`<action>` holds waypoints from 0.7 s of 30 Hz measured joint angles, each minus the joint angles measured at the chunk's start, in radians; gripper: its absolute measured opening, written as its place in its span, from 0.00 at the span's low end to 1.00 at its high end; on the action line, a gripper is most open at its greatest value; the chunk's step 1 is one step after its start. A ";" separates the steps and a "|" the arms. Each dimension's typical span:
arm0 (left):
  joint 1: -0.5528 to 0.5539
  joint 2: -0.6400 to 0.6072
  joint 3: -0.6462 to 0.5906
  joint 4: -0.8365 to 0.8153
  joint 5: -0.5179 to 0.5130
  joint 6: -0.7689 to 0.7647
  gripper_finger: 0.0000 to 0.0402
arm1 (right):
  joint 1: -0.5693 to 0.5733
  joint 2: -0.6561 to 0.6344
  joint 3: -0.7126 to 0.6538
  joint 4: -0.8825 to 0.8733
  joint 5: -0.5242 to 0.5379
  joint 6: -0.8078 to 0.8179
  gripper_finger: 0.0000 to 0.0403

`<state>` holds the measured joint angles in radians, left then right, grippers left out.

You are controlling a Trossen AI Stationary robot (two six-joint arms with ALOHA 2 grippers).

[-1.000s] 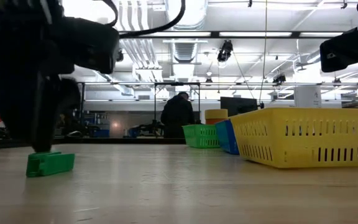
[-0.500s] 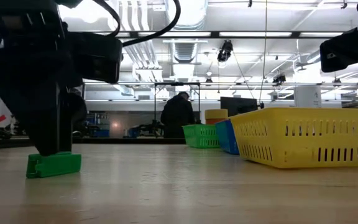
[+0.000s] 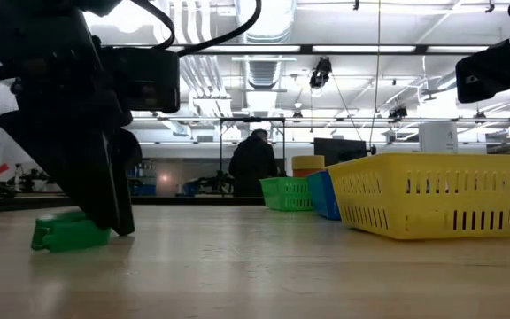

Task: Pick and place Stapler, Stapler remover, tape
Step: Put the green stapler into the yellow bin

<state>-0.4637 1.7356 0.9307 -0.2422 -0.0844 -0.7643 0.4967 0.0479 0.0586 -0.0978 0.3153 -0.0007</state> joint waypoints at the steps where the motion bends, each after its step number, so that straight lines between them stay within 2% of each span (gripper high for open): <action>1: -0.001 0.005 0.002 -0.008 0.002 0.005 0.63 | 0.000 0.000 0.000 0.000 0.000 0.000 0.13; 11: -0.012 0.004 0.005 -0.059 0.066 0.017 0.61 | 0.000 0.000 0.000 0.000 0.000 0.000 0.13; 21: -0.019 -0.005 0.066 -0.167 0.136 -0.138 0.61 | 0.000 0.000 0.000 0.000 0.000 -0.001 0.13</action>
<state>-0.4828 1.7302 0.9962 -0.4088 0.0513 -0.9021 0.4967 0.0479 0.0586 -0.0978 0.3153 -0.0019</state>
